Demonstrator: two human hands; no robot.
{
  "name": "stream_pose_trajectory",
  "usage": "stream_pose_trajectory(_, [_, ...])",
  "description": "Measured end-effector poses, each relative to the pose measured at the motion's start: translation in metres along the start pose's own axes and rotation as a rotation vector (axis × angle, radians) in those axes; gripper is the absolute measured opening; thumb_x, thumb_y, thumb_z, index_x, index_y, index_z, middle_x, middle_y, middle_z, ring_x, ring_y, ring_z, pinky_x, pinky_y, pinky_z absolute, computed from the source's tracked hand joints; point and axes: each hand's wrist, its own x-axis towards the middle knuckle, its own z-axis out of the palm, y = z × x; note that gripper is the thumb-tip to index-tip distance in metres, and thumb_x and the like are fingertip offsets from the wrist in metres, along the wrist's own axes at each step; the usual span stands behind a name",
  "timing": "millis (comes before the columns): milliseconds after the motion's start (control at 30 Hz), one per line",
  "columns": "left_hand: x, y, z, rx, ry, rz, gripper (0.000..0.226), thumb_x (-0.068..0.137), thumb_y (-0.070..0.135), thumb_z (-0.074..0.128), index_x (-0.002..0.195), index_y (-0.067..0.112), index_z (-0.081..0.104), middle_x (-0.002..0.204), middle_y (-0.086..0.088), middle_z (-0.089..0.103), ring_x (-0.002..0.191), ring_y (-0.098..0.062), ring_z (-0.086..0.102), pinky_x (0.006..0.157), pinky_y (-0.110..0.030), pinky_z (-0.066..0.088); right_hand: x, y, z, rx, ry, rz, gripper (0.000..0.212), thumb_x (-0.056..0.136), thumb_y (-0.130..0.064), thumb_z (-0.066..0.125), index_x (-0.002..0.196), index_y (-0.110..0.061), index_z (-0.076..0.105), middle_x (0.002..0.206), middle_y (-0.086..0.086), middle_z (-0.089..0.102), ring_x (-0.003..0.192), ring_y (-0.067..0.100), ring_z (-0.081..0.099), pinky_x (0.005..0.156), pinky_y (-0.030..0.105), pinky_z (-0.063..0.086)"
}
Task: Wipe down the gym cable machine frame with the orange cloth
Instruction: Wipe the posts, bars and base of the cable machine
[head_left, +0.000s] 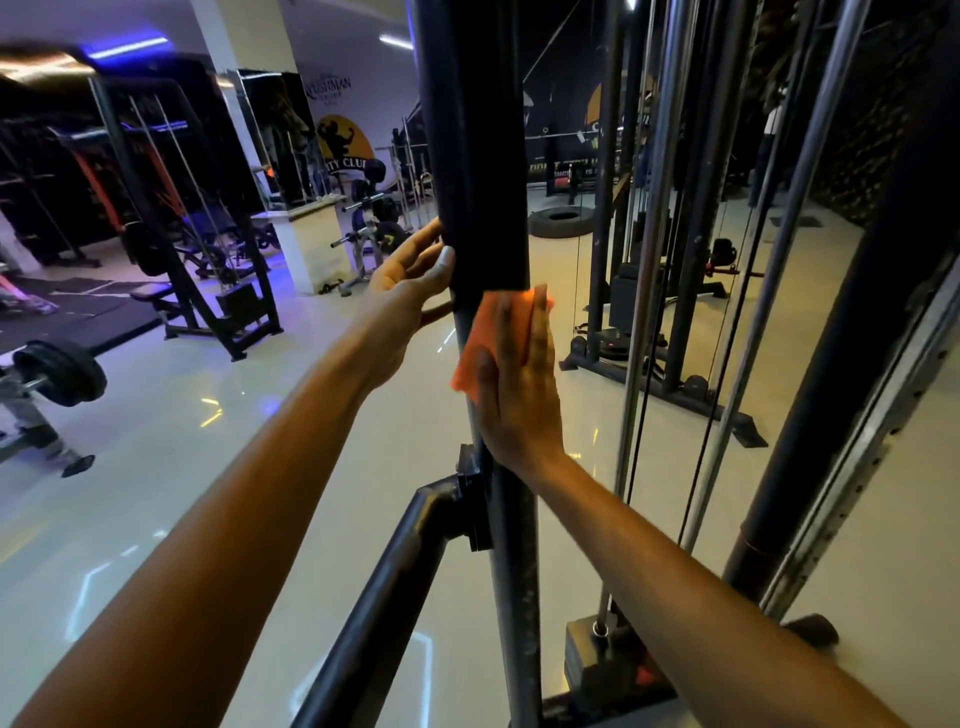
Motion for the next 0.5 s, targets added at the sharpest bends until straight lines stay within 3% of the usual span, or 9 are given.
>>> stream_pose_trajectory(67, [0.000,-0.002,0.001,0.000,0.010,0.002,0.052,0.113,0.026,0.055,0.163,0.028,0.041,0.149,0.005,0.065,0.136,-0.016,0.064,0.113,-0.047,0.053,0.029,-0.007,0.000,-0.023,0.044,0.002,0.067,0.115,-0.058,0.020,0.170,-0.036,-0.010,0.180,-0.001,-0.021,0.168,0.037,-0.003,0.127,0.050,0.019])
stream_pose_trajectory(133, [-0.001,-0.005,0.002,0.000,0.015,-0.006,0.051,0.113,0.027,0.055,0.163,0.028,0.041,0.149,0.004,0.065,0.136,-0.016,0.064,0.114,-0.048,0.052,0.028,0.002,0.005,-0.061,0.041,0.010,0.067,0.116,-0.054,0.028,0.171,-0.028,-0.001,0.180,0.004,-0.020,0.168,0.038,-0.002,0.127,0.053,0.022])
stream_pose_trajectory(233, [-0.007,-0.013,0.003,-0.016,0.003,-0.035,0.052,0.113,0.025,0.055,0.163,0.028,0.041,0.150,0.004,0.065,0.137,-0.016,0.063,0.115,-0.049,0.051,-0.031,0.026,0.020,-0.132,-0.099,0.052,0.083,0.115,-0.047,0.047,0.171,-0.032,-0.012,0.178,0.011,-0.027,0.167,0.040,-0.006,0.125,0.065,0.034])
stream_pose_trajectory(333, [-0.012,-0.018,0.003,-0.013,-0.005,-0.053,0.053,0.112,0.023,0.057,0.163,0.028,0.042,0.150,0.005,0.065,0.136,-0.015,0.063,0.117,-0.051,0.050,-0.089,0.042,0.027,-0.059,-0.220,0.174,0.083,0.114,-0.052,0.040,0.165,-0.047,-0.026,0.178,0.005,-0.029,0.167,0.038,-0.001,0.121,0.071,0.037])
stream_pose_trajectory(400, [-0.014,-0.019,0.004,-0.015,-0.003,-0.064,0.052,0.112,0.024,0.057,0.163,0.029,0.043,0.149,0.005,0.065,0.136,-0.015,0.063,0.118,-0.052,0.049,-0.083,0.038,0.021,-0.026,-0.194,0.156,0.078,0.115,-0.055,0.035,0.167,-0.044,-0.021,0.178,0.002,-0.028,0.168,0.037,0.001,0.122,0.069,0.038])
stream_pose_trajectory(500, [-0.014,-0.019,0.006,-0.017,-0.003,-0.066,0.052,0.113,0.025,0.056,0.162,0.029,0.043,0.149,0.005,0.065,0.137,-0.016,0.063,0.117,-0.053,0.049,-0.028,0.019,0.008,-0.027,-0.053,0.011,0.074,0.115,-0.056,0.030,0.167,-0.045,-0.020,0.177,-0.002,-0.029,0.168,0.035,-0.005,0.129,0.058,0.025])
